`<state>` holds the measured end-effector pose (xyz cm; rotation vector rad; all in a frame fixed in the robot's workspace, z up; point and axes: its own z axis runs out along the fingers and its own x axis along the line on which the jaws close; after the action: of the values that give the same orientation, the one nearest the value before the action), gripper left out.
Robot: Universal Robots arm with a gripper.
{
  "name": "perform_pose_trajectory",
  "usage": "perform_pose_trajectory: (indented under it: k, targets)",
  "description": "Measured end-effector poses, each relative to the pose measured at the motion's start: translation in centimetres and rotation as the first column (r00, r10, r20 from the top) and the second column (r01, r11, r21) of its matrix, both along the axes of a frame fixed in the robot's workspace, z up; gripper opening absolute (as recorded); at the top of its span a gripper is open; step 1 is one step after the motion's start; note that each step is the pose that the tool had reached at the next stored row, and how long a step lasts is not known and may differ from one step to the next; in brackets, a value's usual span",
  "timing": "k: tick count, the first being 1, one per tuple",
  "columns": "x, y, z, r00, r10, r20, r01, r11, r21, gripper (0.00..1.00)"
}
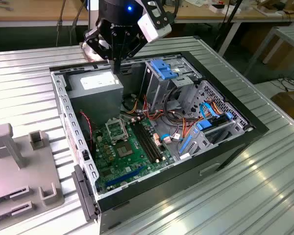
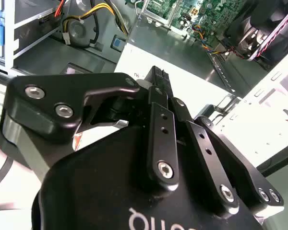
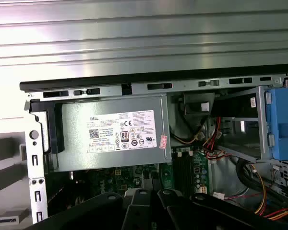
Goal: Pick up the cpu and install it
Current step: 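Reach for the cpu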
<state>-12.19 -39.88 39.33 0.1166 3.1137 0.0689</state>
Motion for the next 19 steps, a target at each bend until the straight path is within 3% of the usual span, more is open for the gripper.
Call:
perform_pose_trajectory:
  k: [19]
  targets:
    - [-0.48,0.0,-0.01,1.0,0.0,0.0,0.0,1.0,0.0,0.11]
